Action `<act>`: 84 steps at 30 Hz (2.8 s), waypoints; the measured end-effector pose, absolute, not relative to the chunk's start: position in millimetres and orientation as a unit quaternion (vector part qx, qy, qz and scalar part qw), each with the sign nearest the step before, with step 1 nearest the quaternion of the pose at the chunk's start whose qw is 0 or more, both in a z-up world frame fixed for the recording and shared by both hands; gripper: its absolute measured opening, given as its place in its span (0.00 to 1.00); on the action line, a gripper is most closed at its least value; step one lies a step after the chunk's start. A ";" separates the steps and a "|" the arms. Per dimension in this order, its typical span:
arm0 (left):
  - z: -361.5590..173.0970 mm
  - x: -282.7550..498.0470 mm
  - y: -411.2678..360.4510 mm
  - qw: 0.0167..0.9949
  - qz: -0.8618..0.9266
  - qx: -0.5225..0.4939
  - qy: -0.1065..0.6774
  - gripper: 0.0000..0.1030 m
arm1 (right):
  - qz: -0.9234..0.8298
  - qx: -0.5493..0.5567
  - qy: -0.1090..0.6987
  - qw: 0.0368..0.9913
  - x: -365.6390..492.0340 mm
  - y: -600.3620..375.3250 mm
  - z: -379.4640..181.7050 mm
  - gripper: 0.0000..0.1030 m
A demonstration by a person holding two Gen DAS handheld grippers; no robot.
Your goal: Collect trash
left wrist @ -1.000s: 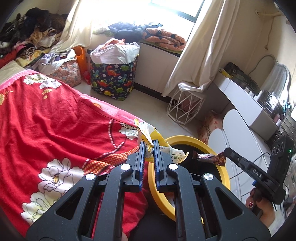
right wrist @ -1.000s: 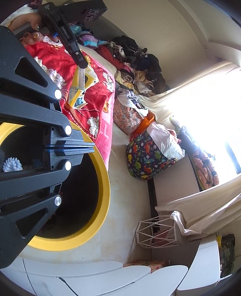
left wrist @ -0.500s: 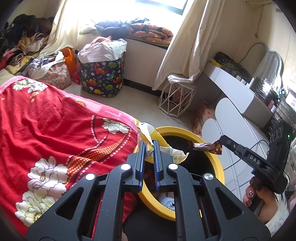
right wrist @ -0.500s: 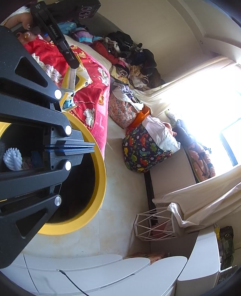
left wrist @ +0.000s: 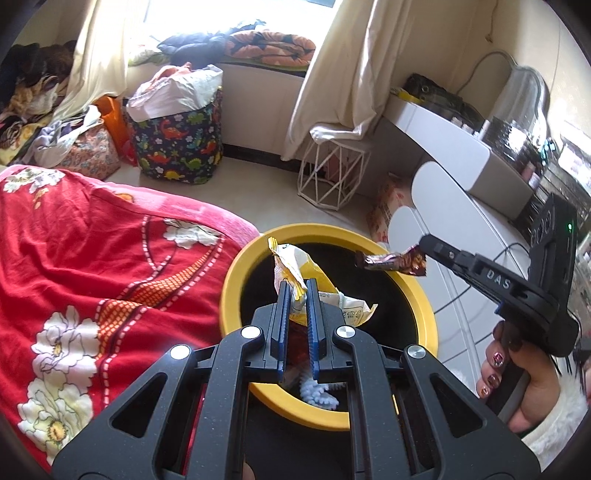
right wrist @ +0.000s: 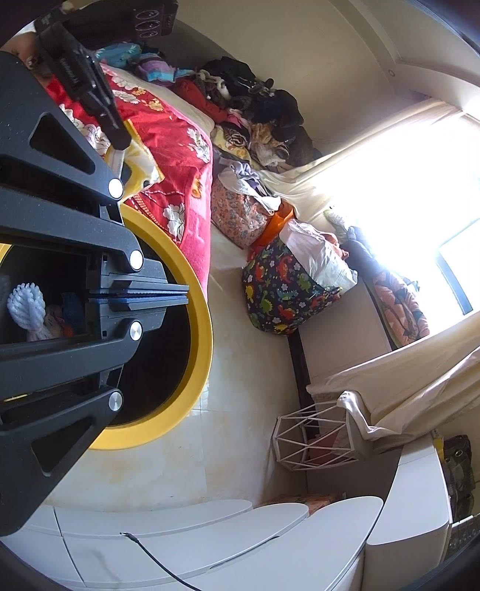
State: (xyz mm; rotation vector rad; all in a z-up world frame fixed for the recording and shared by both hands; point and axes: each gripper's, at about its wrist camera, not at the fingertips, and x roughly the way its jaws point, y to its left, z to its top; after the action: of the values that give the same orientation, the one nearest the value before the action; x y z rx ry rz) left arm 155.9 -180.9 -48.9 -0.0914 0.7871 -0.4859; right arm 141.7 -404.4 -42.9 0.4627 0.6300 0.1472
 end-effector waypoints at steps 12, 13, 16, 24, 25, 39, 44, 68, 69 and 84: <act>-67.0 151.4 -210.6 0.877 -0.259 -0.023 0.404 0.05 | 0.070 0.231 0.309 0.920 141.2 -411.0 -46.8 0.01; -69.0 151.0 -212.8 0.875 -0.262 -0.022 0.406 0.05 | 0.069 0.231 0.308 0.920 140.9 -411.3 -46.9 0.01; -72.3 151.4 -218.9 0.871 -0.268 -0.016 0.410 0.05 | 0.070 0.230 0.309 0.920 141.5 -411.1 -46.6 0.01; -78.3 155.2 -226.4 0.864 -0.275 -0.020 0.421 0.19 | 0.066 0.224 0.306 0.923 138.1 -413.2 -49.5 0.24; -77.8 155.6 -226.0 0.864 -0.274 -0.022 0.421 0.23 | 0.065 0.226 0.305 0.923 136.4 -413.5 -50.0 0.25; -61.8 153.7 -196.9 0.888 -0.233 -0.036 0.394 0.86 | 0.068 0.201 0.310 0.927 116.6 -401.8 -46.0 0.58; -56.0 151.3 -180.2 0.897 -0.212 -0.041 0.385 0.89 | 0.071 0.182 0.308 0.931 109.7 -393.0 -40.2 0.69; -21.7 104.8 -97.4 0.955 -0.086 -0.035 0.282 0.89 | 0.076 0.079 0.221 0.969 55.2 -324.7 -23.9 0.94; -20.3 100.9 -95.0 0.957 -0.082 -0.034 0.274 0.89 | 0.071 0.076 0.211 0.972 50.8 -322.3 -24.8 0.94; -13.8 71.8 -83.8 0.969 -0.072 -0.036 0.232 0.89 | 0.025 0.019 0.115 0.993 24.6 -302.6 -20.8 0.94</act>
State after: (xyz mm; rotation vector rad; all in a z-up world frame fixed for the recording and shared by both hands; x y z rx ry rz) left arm 71.8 -83.8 -13.8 -0.0722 0.4690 -0.1461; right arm 24.6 -302.6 -20.8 0.0391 0.2298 0.0497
